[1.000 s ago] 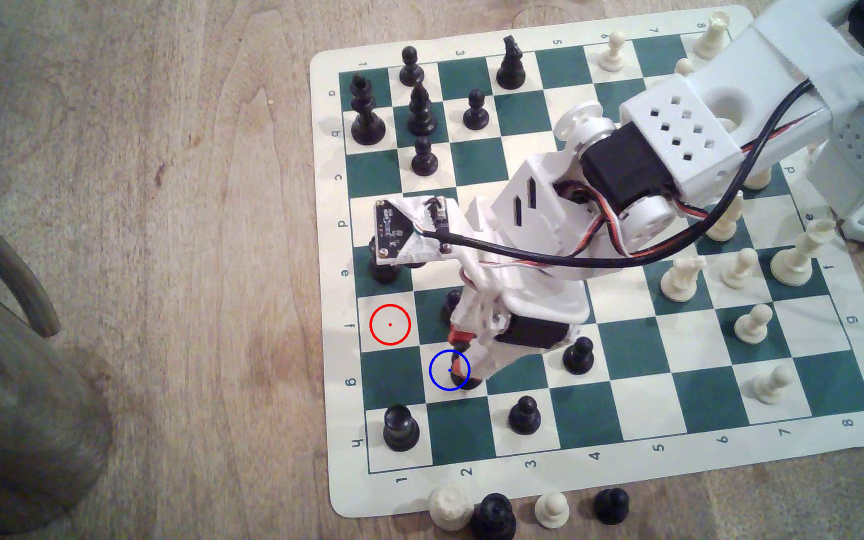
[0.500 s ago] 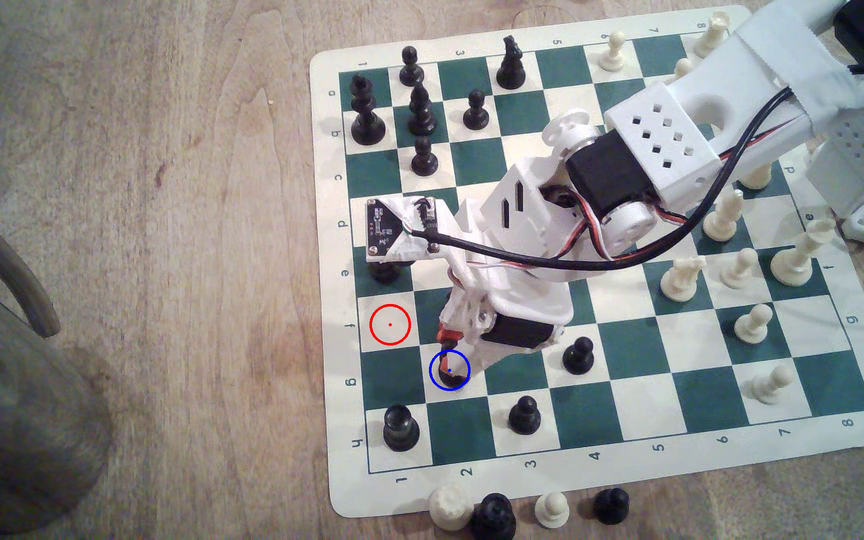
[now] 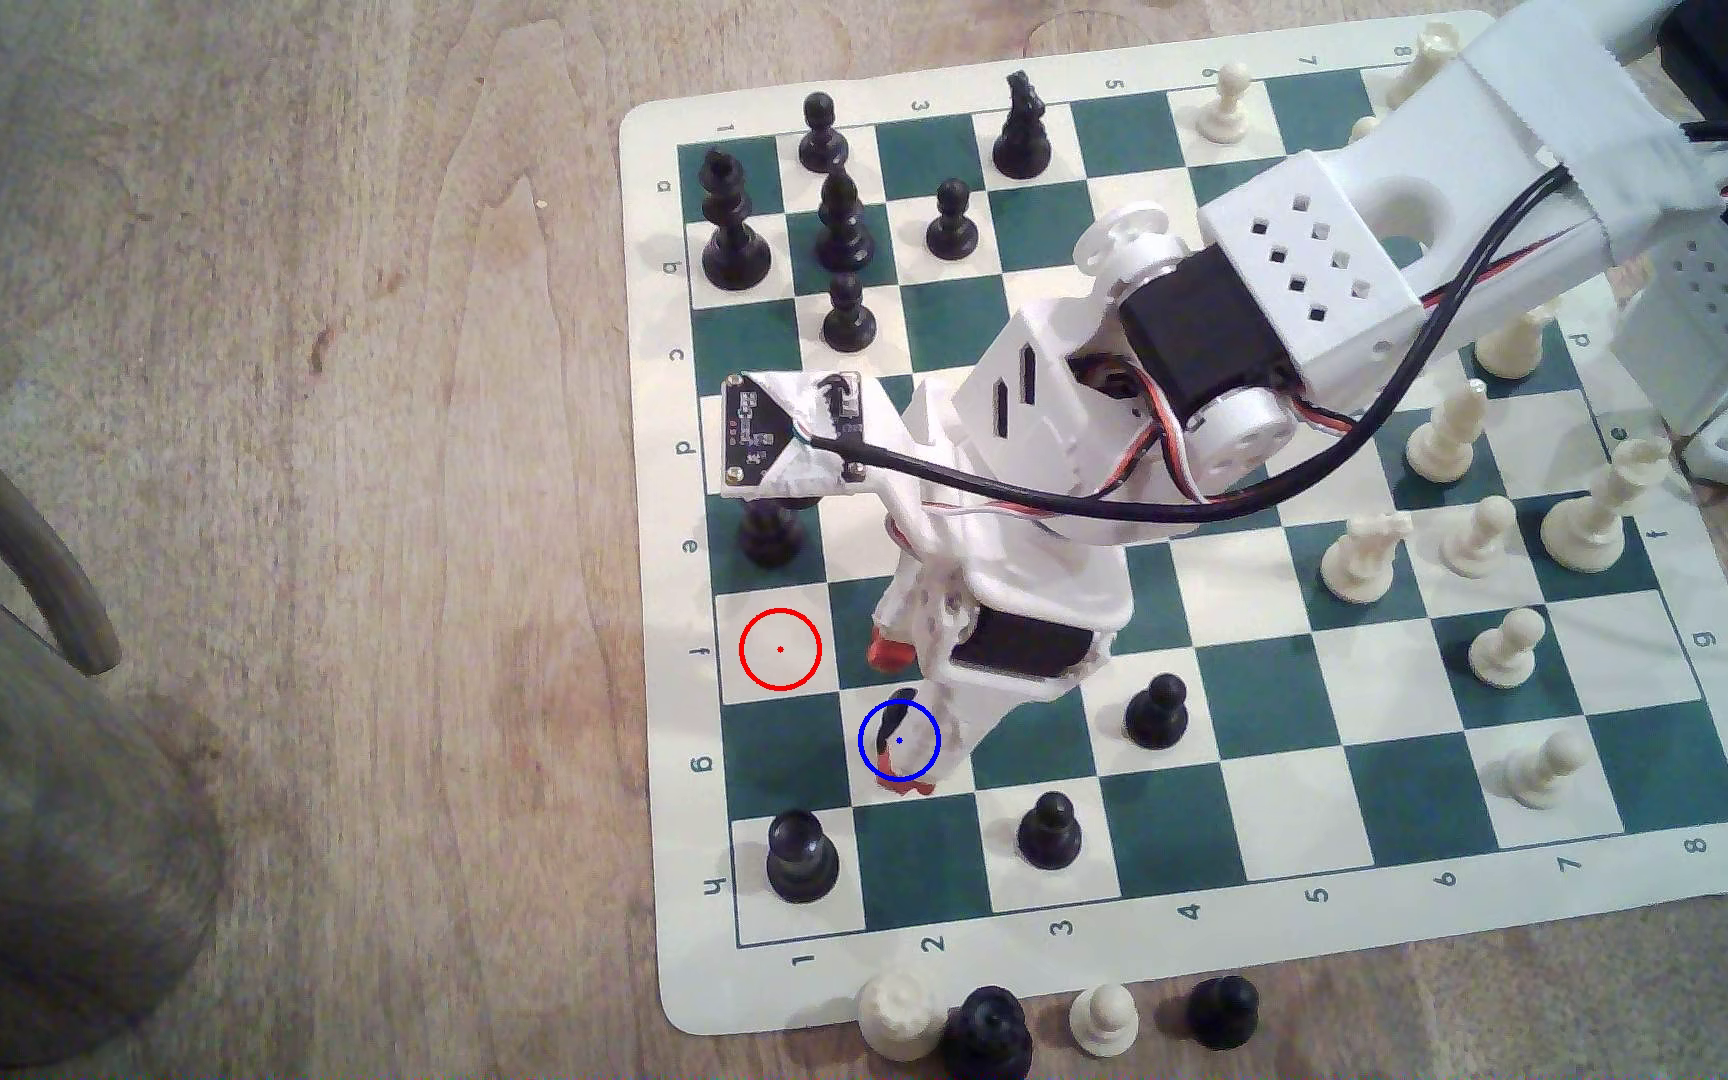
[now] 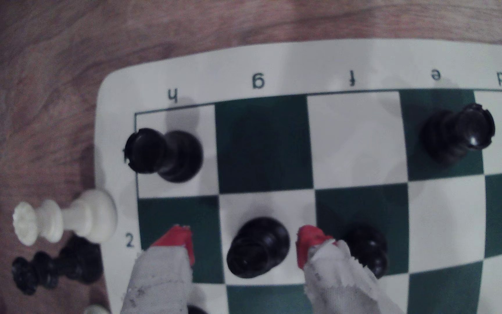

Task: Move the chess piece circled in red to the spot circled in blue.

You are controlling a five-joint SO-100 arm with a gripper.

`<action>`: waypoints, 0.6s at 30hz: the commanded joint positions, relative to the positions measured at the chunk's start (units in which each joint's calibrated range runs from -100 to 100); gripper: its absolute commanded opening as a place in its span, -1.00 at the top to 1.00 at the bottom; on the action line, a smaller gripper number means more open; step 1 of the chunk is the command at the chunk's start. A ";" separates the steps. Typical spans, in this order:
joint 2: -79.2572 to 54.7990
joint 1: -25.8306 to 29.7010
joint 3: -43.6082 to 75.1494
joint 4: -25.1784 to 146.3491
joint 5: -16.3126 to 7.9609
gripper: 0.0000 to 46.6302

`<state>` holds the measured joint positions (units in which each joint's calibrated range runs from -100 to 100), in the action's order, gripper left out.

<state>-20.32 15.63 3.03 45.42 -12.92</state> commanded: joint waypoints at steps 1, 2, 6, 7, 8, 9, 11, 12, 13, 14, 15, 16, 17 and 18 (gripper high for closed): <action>8.52 -0.19 -0.40 2.08 -0.44 0.22; 11.40 -0.03 -1.30 3.23 -0.44 0.22; 17.86 0.83 -4.48 5.28 -0.44 0.20; 21.34 1.22 -7.29 5.69 -0.44 0.19; 22.95 1.38 -8.47 6.01 -0.39 0.18; 24.48 1.53 -9.56 6.59 -0.39 0.18; 29.83 1.61 -13.18 7.90 -0.24 0.18; 31.69 1.61 -14.45 8.47 -0.15 0.18; 33.65 1.53 -15.90 8.80 -0.10 0.19; 35.60 1.38 -17.44 8.96 -0.10 0.20; 38.15 1.30 -19.80 9.05 -0.05 0.22; 42.47 0.83 -24.24 9.13 0.44 0.26; 44.77 0.36 -26.60 9.13 0.73 0.26; 47.40 -0.26 -29.41 9.05 1.17 0.26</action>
<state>11.52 16.89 -18.03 54.34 -12.82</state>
